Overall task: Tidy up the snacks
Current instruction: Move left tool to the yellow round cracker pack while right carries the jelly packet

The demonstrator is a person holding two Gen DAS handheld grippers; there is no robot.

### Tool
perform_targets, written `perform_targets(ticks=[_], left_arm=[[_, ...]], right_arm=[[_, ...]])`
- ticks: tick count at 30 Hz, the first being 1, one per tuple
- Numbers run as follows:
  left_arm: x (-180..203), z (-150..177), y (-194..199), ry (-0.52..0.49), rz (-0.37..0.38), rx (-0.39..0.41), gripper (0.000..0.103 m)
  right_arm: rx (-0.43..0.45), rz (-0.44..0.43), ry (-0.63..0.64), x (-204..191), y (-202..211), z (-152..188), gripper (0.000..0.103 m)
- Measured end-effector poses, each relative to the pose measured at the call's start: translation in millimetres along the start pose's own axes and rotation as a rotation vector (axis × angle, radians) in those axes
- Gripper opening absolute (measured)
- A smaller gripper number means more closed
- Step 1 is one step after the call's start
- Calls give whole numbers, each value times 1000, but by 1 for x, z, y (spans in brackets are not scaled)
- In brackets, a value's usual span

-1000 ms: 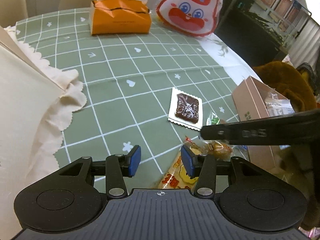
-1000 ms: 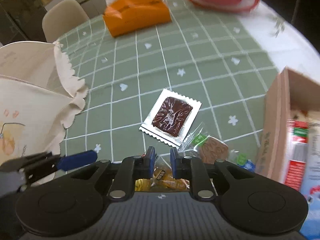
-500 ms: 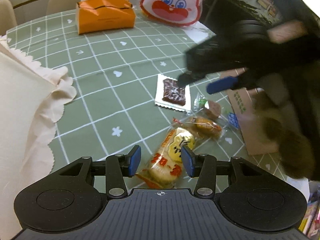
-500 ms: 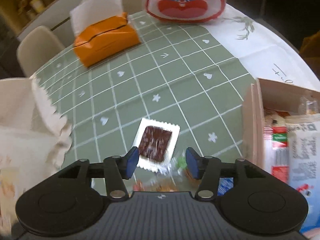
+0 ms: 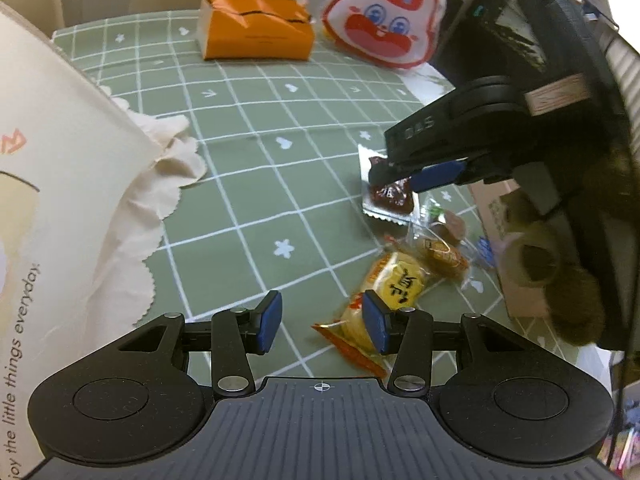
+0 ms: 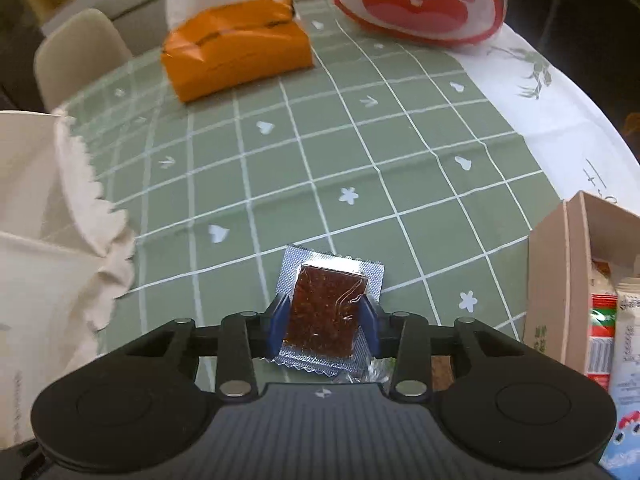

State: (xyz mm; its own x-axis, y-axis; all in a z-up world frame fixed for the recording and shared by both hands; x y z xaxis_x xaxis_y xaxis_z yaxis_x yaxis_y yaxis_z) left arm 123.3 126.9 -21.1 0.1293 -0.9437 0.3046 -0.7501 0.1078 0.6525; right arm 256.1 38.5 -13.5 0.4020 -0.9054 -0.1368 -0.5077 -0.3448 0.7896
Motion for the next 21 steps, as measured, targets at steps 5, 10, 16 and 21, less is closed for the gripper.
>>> perform_targets(ticks=[5, 10, 16, 21], left_arm=[[21, 1, -2, -92, 57, 2, 50], [36, 3, -17, -195, 55, -20, 50], [46, 8, -32, -235, 83, -54, 51], [49, 10, -35, -248, 77, -62, 45]], right_arm=[[63, -9, -33, 14, 48, 8, 38], [129, 11, -78, 38, 102, 30, 38], [135, 37, -177, 67, 148, 78, 38], [120, 95, -166, 73, 171, 130, 38]])
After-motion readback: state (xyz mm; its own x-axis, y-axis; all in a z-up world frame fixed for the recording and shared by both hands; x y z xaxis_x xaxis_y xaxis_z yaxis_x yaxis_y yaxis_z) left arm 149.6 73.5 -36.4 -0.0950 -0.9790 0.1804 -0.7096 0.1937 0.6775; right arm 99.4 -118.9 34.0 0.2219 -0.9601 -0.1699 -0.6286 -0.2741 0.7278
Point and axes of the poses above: each gripper's, at about its wrist camera, not at the fingertips, and y roughly against the way its jaws point, x to its right, z to its underside, the point moved 8 cm from there along -y, roughly the way its jaws point, and after that the axes turned 12 degrees about x, right-handed, at the moved point
